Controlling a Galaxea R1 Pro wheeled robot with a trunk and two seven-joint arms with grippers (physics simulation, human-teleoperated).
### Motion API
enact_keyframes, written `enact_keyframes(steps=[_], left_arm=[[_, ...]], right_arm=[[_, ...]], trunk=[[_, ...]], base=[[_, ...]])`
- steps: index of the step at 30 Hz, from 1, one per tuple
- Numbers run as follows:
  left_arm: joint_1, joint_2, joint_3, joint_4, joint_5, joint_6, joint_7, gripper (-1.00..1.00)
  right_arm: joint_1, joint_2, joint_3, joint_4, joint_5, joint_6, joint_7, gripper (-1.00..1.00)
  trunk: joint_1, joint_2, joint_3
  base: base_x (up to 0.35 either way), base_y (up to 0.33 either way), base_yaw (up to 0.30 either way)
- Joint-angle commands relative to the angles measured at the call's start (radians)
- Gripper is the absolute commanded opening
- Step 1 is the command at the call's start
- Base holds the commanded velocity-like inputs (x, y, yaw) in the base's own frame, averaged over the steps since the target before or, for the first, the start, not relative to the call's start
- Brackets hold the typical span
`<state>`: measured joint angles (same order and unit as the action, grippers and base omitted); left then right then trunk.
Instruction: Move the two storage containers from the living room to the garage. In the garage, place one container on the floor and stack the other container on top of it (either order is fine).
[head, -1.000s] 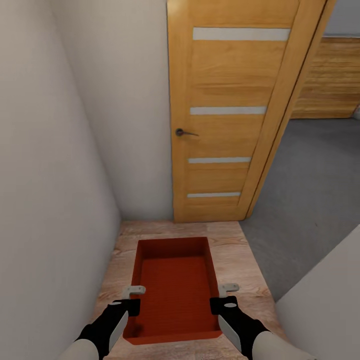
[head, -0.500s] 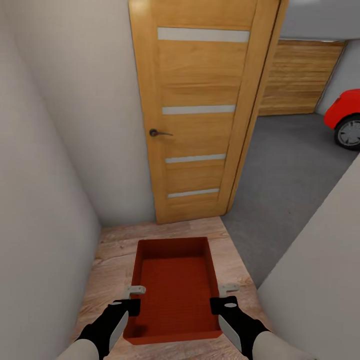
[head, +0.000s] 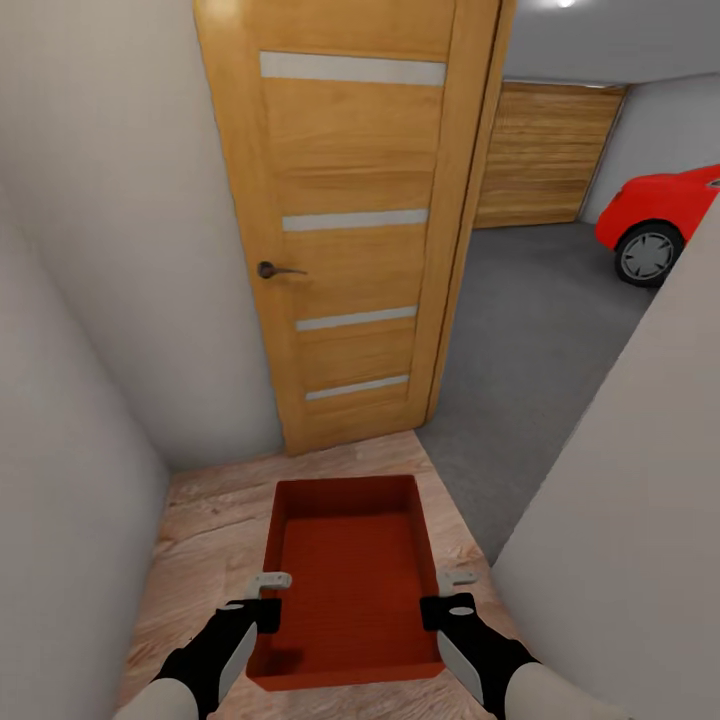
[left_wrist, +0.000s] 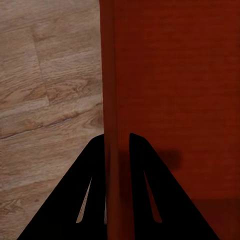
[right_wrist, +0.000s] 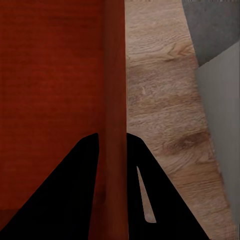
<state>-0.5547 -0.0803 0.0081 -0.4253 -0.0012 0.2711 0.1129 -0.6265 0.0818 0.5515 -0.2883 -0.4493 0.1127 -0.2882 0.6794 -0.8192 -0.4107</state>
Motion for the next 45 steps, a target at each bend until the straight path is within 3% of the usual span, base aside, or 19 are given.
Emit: enact_keyframes(steps=[1,27,45], left_arm=[[0.000,0.001,-0.006,-0.004,-0.016,0.007,0.010,-1.00],[0.000,0.001,-0.014,-0.007,-0.018,0.005,0.005,-1.00],[0.000,0.001,-0.014,-0.008,-0.019,0.005,0.005,-1.00]], right_arm=[[-0.001,-0.014,0.013,0.008,-0.007,0.007,-0.025,-1.00],[-0.001,-0.013,0.013,0.008,-0.007,0.007,-0.026,-1.00],[-0.001,-0.013,0.013,0.008,-0.007,0.007,-0.026,-1.00]], trunk=[[0.001,-0.001,-0.001],[0.001,-0.001,-0.001],[0.001,-0.001,-0.001]], base=[[0.259,0.176,-0.018],[0.284,0.178,-0.025],[0.018,0.002,-0.238]])
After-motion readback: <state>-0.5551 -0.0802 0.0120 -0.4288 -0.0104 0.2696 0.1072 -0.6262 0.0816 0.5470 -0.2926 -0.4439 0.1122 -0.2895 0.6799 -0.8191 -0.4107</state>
